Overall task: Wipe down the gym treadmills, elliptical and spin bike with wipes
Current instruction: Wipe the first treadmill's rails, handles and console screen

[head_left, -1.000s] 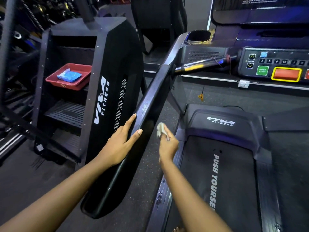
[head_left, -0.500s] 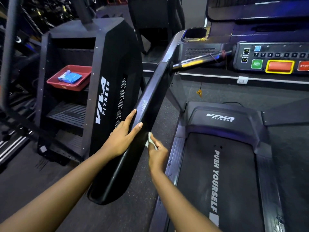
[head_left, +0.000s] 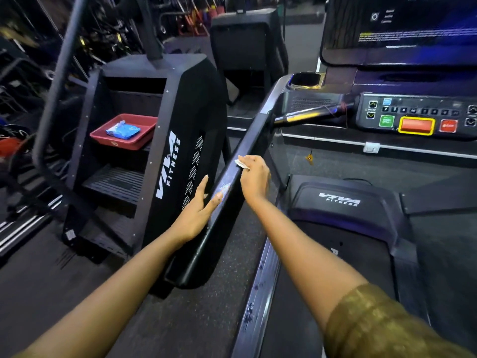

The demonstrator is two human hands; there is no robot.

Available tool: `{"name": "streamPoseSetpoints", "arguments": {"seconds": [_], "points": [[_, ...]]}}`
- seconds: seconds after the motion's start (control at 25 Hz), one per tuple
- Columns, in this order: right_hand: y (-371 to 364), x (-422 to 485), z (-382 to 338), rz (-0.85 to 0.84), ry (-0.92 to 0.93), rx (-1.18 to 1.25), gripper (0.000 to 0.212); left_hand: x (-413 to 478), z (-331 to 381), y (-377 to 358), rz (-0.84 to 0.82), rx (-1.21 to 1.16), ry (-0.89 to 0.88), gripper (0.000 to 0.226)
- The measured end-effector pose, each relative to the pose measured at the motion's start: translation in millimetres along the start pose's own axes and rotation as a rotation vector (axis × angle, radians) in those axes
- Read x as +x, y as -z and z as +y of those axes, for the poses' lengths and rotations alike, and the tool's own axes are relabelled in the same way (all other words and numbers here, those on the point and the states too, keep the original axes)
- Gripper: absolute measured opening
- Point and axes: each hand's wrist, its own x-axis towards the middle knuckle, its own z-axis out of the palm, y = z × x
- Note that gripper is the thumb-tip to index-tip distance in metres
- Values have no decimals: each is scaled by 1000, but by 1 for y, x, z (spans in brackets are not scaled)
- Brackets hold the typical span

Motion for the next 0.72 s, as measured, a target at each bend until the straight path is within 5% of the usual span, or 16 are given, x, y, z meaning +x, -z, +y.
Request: {"name": "streamPoseSetpoints", "arguments": {"seconds": [0.24, 0.44, 0.56, 0.72], "points": [[15, -64, -18, -290, 278, -288, 27, -56, -26, 4, -5, 36, -3, 81], [37, -116, -17, -278, 595, -220, 31, -67, -27, -3, 88, 168, 19, 86], [38, -60, -12, -177, 447, -29, 35, -66, -24, -4, 83, 259, 20, 76], [24, -23, -1, -229, 244, -217, 35, -67, -23, -3, 70, 246, 24, 77]]}}
